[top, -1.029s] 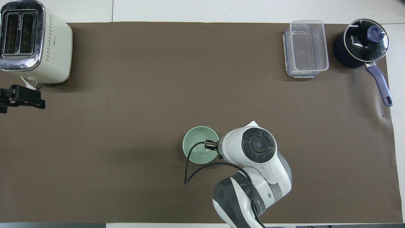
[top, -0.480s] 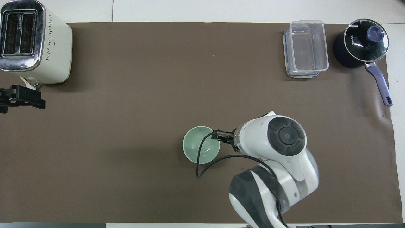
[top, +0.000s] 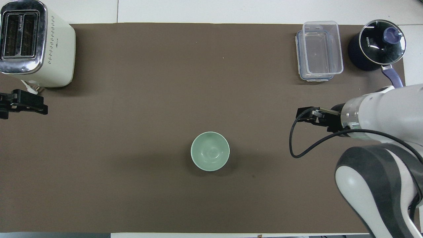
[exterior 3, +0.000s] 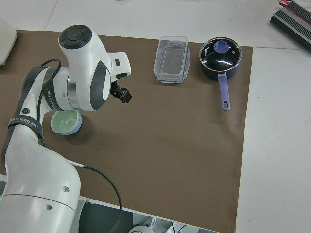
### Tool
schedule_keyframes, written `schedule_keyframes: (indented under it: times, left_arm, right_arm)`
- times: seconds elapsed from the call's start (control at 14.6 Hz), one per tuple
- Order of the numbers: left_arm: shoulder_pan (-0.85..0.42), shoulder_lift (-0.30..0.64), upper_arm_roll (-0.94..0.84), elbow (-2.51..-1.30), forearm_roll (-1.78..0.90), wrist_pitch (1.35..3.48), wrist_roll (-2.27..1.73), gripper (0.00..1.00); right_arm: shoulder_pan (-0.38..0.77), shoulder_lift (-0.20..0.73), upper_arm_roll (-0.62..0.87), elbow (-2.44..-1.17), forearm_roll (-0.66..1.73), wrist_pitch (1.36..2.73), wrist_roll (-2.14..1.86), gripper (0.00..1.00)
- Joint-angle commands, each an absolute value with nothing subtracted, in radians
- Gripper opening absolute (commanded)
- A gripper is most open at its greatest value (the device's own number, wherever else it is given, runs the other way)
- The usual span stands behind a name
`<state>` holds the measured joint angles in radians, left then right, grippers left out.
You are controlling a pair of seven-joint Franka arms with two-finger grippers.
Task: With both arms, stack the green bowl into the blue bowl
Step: 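Open the right gripper and withdraw it from the stacked bowls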
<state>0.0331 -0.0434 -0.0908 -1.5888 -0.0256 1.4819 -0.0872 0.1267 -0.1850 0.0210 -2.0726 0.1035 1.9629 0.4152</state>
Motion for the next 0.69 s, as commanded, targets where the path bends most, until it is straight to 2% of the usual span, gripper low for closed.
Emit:
schedule_keyframes:
  times: [0.0, 0.27, 0.62]
  left_arm:
    - [0.048, -0.067, -0.095, -1.611, -0.006, 1.479, -0.086, 1.0]
    - [0.046, -0.066, -0.095, -1.611, -0.006, 1.479, -0.086, 1.0]
    - [0.046, -0.066, -0.095, -1.611, -0.006, 1.479, -0.086, 1.0]
  right_arm:
    - [0.068, -0.176, 0.035, -2.054, 0.068, 1.953, 0.345, 1.0]
    - [0.011, -0.166, 0.035, -1.981, 0.064, 1.925, 0.275, 1.0]
    - [-0.052, -0.135, 0.034, -1.856, 0.061, 1.795, 0.175, 1.0]
